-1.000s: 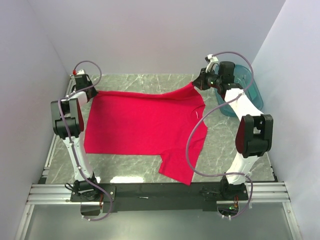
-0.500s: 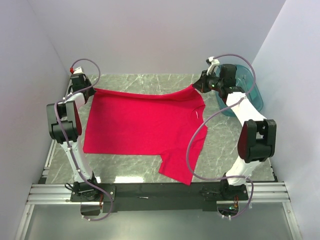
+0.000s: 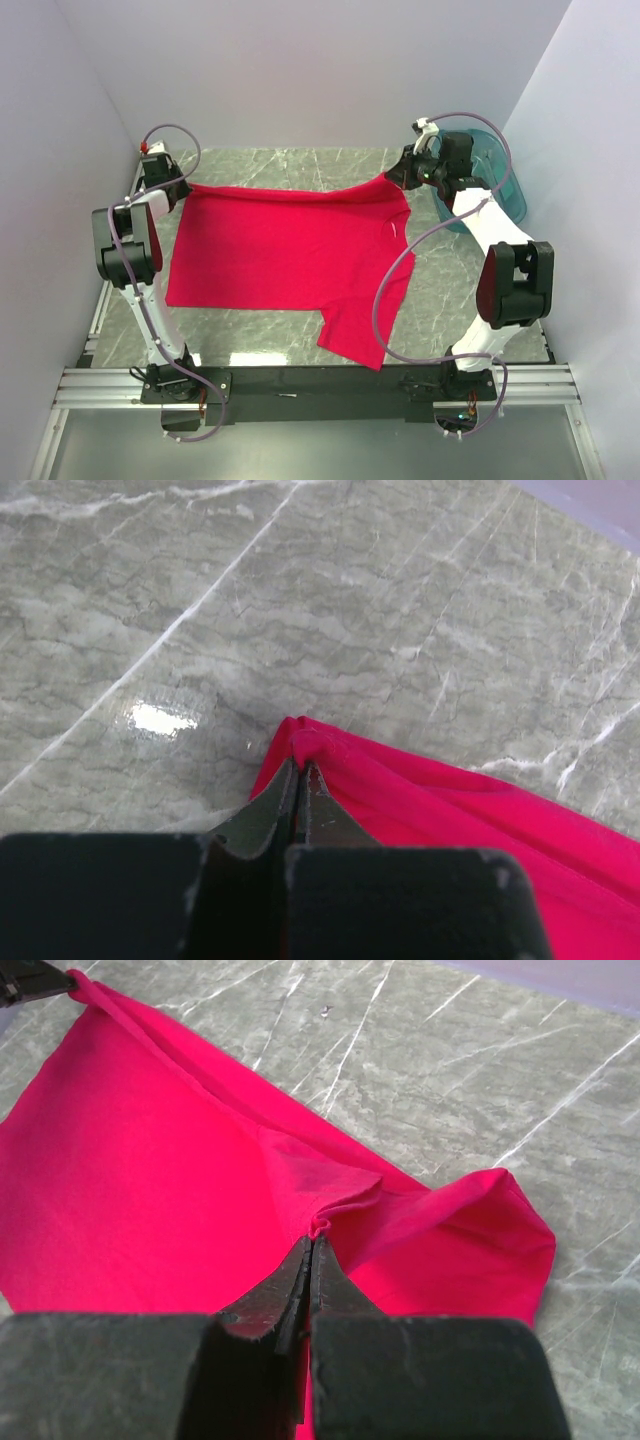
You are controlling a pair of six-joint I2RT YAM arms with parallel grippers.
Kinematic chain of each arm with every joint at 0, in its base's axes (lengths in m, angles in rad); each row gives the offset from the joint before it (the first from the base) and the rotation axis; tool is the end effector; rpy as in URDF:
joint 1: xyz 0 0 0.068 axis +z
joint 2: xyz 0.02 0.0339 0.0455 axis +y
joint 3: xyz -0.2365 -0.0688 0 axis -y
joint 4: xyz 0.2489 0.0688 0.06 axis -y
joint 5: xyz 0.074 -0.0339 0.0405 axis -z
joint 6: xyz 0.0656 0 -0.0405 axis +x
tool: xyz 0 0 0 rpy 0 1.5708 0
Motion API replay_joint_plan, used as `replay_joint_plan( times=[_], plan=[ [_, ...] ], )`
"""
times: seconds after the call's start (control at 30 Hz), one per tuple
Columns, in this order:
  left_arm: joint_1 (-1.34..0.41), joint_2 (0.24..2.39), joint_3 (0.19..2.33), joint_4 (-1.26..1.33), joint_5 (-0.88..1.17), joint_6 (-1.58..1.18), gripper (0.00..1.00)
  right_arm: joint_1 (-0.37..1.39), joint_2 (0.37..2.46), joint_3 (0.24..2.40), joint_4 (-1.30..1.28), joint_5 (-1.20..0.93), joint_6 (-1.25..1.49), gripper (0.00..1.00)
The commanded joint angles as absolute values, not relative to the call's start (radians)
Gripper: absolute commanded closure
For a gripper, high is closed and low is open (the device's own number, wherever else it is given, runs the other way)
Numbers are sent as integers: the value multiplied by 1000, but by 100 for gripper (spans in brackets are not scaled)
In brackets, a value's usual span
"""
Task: Fold and stack the t-shirts
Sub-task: Fold the tshirt
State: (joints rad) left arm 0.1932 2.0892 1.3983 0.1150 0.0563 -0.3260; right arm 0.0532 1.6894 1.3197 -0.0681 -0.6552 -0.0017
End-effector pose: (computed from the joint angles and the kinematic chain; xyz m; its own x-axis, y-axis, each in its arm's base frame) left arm 0.4759 0.0894 0.1306 -0.4598 -0.4158 -0.7847 -0.3089 0.9033 -0.2976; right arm 0.4132 0.0620 0.2609 -0.4223 -0.0238 -0.9061 -0.5940 0.7624 0.2568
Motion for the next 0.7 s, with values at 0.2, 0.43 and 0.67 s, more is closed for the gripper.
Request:
replay_joint_plan(
  times=[0.2,0.43,0.67],
  plan=[
    [206,2008,1385,143,103,-307,100,48,1629,1307,-43,-652,-25,100],
    [210,2008,1373,138,104,-311,100,46,1634,1295,-46,-658,-25,100],
    [219,2003,1350,135,112,-322,99,48,1621,1282,-52,-655,-31,100]
  ],
)
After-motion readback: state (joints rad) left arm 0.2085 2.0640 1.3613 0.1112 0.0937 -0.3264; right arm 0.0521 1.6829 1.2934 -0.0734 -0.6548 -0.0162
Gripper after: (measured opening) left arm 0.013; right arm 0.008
